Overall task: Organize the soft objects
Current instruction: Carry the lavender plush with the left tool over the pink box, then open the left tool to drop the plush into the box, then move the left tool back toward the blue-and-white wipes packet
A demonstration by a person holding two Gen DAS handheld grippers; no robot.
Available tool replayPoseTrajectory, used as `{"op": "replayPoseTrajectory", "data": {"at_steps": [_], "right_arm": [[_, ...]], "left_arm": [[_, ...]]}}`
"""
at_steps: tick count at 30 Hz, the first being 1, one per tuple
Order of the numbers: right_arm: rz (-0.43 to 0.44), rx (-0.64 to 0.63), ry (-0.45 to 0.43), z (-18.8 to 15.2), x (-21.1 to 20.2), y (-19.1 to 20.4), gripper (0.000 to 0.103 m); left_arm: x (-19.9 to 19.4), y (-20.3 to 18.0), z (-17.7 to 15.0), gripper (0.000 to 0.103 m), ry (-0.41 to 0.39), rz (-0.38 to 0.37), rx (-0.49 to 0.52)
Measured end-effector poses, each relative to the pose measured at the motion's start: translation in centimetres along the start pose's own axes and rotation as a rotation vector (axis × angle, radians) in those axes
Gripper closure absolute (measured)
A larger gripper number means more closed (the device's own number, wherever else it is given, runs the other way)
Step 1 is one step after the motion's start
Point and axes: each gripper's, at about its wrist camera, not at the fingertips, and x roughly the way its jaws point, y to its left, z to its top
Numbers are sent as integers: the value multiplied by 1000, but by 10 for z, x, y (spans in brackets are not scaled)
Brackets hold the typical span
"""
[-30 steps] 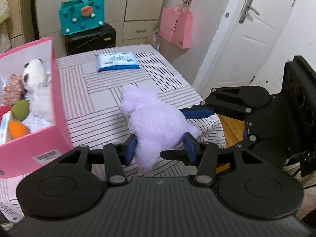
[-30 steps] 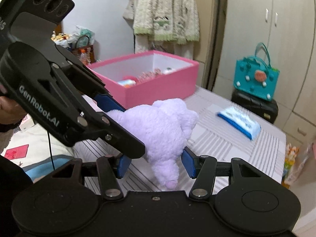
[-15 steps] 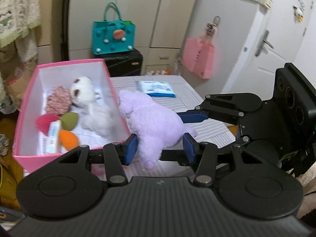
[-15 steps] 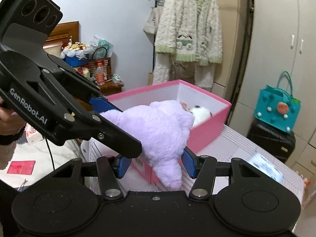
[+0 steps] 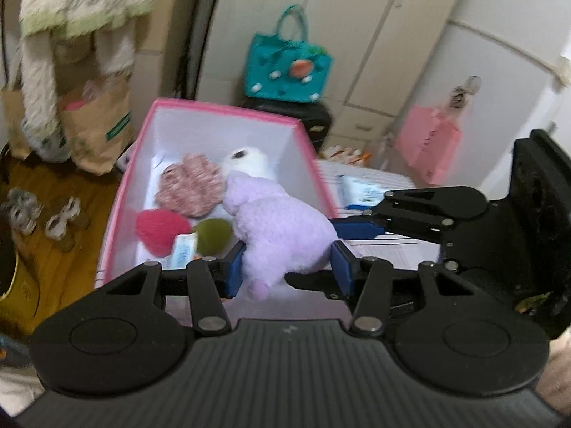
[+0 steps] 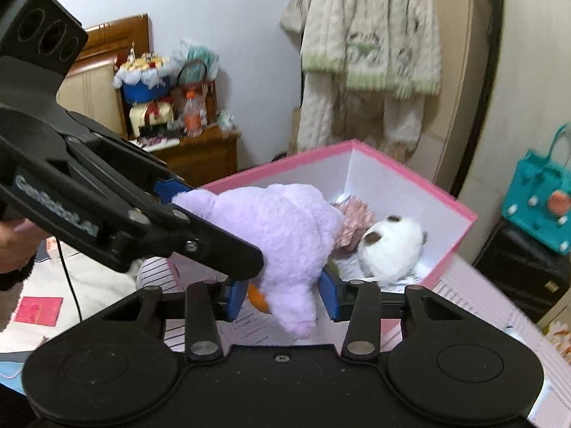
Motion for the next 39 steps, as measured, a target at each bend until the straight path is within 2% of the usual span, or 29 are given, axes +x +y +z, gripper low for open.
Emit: {"op": "replayPoseTrajectory", "data": {"at_steps": [5, 9, 13, 15, 18, 23, 39], "right_arm": [[13, 12, 70, -2, 28, -10, 56], [-12, -27, 107, -5, 38, -7, 56], [-22, -40, 153, -3, 42, -9, 55], [-19, -47, 159, -5, 39, -9, 55], [-31, -62, 138, -7, 29, -8, 53], [-7, -17, 92, -12, 8, -12, 52], [10, 37, -43, -25, -74, 4, 51]], "left_arm": [[26, 24, 3, 55, 62, -21, -68], [39, 34, 1, 55, 101, -52, -101], [47, 37, -1, 53, 132, -65, -111], [48, 37, -1, 55, 143, -45, -103], [44, 37, -4, 52, 154, -29, -88], [29, 31, -8, 50, 135, -6, -50], [-45, -29, -13, 48, 42, 81, 118]]}}
